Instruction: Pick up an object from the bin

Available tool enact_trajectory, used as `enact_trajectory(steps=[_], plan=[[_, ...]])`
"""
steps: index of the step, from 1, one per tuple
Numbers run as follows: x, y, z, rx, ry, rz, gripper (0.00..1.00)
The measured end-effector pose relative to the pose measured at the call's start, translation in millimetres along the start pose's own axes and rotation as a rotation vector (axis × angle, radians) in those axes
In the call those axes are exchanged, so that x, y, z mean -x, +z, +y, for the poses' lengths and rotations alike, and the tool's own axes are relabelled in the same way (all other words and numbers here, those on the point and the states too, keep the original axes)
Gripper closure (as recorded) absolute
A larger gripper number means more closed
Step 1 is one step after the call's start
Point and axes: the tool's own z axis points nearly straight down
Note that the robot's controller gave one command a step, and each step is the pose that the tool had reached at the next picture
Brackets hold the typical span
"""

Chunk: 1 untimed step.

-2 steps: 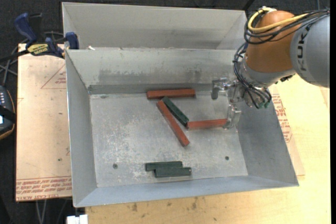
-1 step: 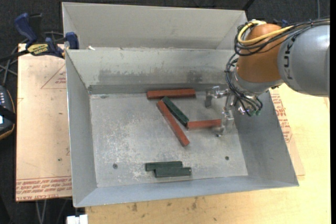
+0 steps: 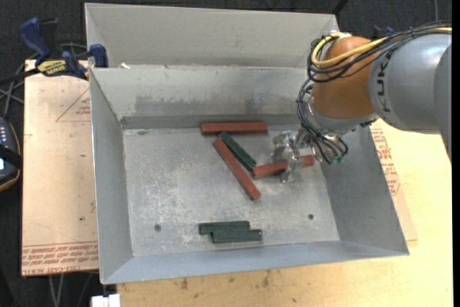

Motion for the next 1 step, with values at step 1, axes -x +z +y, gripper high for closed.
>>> enact_trajectory(steps=[1], plan=[[0.0, 0.0, 0.0, 0.000, 0.000, 0.000, 1.00]])
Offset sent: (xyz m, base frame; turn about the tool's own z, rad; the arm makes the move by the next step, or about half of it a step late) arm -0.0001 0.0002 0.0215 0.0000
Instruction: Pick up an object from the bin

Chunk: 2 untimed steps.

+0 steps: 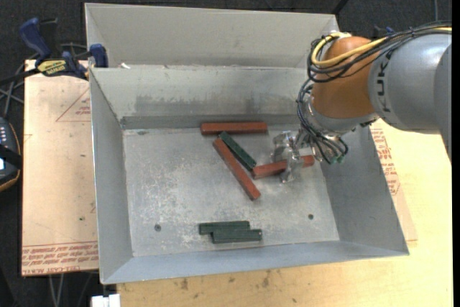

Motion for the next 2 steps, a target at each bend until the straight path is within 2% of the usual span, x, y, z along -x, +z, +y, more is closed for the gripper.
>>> enact_trajectory(steps=[2], plan=[[-0.5, -8.2, 0.3, 0.000, -0.001, 0.001, 1.00]])
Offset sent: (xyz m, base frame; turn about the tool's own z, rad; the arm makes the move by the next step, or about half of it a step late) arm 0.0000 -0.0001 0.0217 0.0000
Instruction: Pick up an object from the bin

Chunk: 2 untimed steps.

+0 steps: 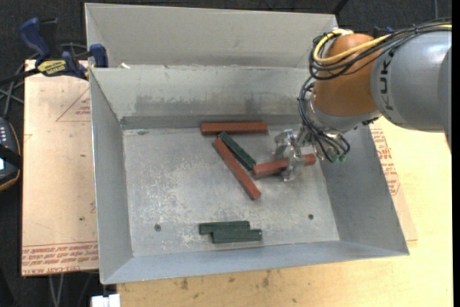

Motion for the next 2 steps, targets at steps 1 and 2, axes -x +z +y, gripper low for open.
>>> enact_trajectory(steps=[1, 2], plan=[[0.3, -6.5, 0.1, 0.000, 0.000, -0.001, 1.00], [-0.8, -15.2, 0.6, 0.001, -0.001, 0.004, 1.00]])
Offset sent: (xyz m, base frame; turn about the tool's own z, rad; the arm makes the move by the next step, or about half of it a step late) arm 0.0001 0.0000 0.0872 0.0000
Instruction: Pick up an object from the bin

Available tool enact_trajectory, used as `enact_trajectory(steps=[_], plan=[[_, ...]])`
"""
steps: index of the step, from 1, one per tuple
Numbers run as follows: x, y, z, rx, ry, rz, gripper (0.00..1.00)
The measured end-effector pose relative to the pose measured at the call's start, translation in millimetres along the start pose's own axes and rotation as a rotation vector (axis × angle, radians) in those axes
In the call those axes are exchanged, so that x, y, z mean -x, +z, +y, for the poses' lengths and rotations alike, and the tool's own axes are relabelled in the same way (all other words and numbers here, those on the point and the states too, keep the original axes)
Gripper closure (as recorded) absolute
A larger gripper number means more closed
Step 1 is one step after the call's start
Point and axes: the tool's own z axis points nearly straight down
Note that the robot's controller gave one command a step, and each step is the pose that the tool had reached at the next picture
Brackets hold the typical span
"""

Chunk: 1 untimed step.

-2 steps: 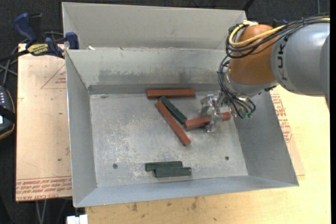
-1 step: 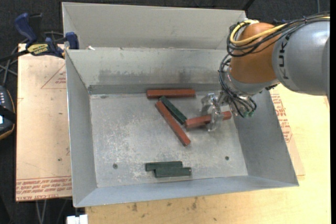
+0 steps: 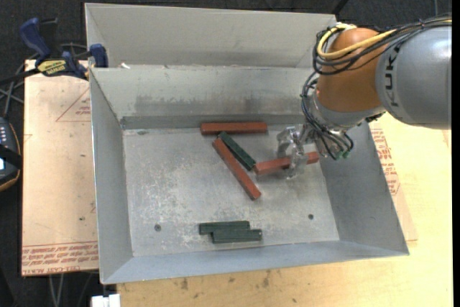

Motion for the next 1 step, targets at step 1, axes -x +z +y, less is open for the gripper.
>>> enact_trajectory(steps=[1], plan=[[-0.8, -21.5, 0.5, 0.000, -0.001, 0.002, 1.00]])
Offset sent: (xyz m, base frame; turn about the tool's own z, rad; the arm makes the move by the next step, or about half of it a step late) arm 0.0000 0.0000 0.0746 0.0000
